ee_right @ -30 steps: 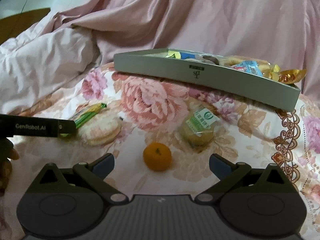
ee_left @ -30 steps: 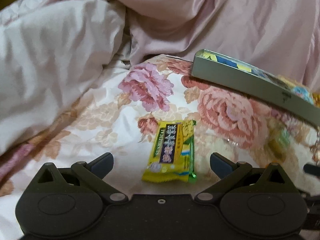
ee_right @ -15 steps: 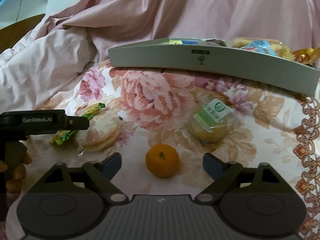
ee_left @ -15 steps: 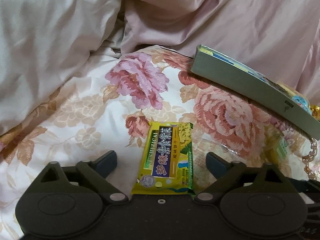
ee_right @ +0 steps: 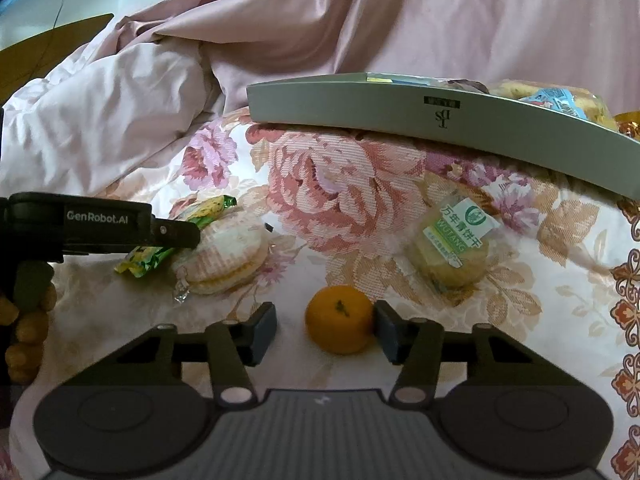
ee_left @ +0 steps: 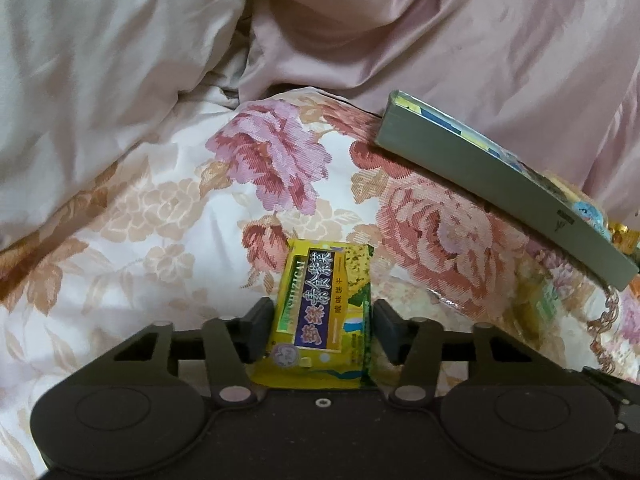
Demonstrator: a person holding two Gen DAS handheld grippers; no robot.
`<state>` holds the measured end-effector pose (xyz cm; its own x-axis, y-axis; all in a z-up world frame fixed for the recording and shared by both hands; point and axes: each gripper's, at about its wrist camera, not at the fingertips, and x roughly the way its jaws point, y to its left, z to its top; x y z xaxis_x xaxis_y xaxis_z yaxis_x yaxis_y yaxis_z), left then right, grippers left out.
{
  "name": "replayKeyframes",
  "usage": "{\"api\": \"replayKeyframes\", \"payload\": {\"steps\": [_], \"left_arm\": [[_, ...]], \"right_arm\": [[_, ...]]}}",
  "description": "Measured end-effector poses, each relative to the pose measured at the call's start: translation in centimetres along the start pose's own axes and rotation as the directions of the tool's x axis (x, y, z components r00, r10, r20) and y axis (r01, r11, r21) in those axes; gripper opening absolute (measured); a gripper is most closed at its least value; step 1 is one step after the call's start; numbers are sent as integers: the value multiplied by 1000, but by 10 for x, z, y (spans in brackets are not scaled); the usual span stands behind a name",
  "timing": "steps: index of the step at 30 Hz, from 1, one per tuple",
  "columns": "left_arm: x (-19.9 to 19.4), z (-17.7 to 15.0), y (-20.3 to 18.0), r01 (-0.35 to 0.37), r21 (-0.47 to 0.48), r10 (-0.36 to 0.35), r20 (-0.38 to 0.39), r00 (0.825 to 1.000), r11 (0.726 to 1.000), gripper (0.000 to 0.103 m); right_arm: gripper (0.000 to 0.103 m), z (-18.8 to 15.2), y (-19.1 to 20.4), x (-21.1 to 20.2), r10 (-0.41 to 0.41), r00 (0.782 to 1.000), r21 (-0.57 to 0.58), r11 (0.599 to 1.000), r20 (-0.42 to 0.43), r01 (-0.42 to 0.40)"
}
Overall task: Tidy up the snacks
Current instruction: 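Grasp the yellow biscuit packet with the left tool while the right tool grasps the mandarin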
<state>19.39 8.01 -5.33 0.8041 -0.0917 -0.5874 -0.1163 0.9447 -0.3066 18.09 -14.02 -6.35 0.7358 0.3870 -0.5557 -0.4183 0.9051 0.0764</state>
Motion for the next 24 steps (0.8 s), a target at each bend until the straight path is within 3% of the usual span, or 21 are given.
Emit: {"api": "replayKeyframes", "payload": {"steps": [4,9,24], "left_arm": [[-6,-4,-4,-4,8,4,-4,1000,1000,50],[-12,-11,-11,3,-14,-4,-25,1000,1000,50],[-31,-30,-25,-4,39,6,-63,998,999,53]], "right_arm": [[40,0,3,1,7,1000,-17,1000,-3,-7],[40,0,7,0,12,1000,-41,999,-6,-12],[40,1,13,-6,34,999,-50,998,-38,-36]]}}
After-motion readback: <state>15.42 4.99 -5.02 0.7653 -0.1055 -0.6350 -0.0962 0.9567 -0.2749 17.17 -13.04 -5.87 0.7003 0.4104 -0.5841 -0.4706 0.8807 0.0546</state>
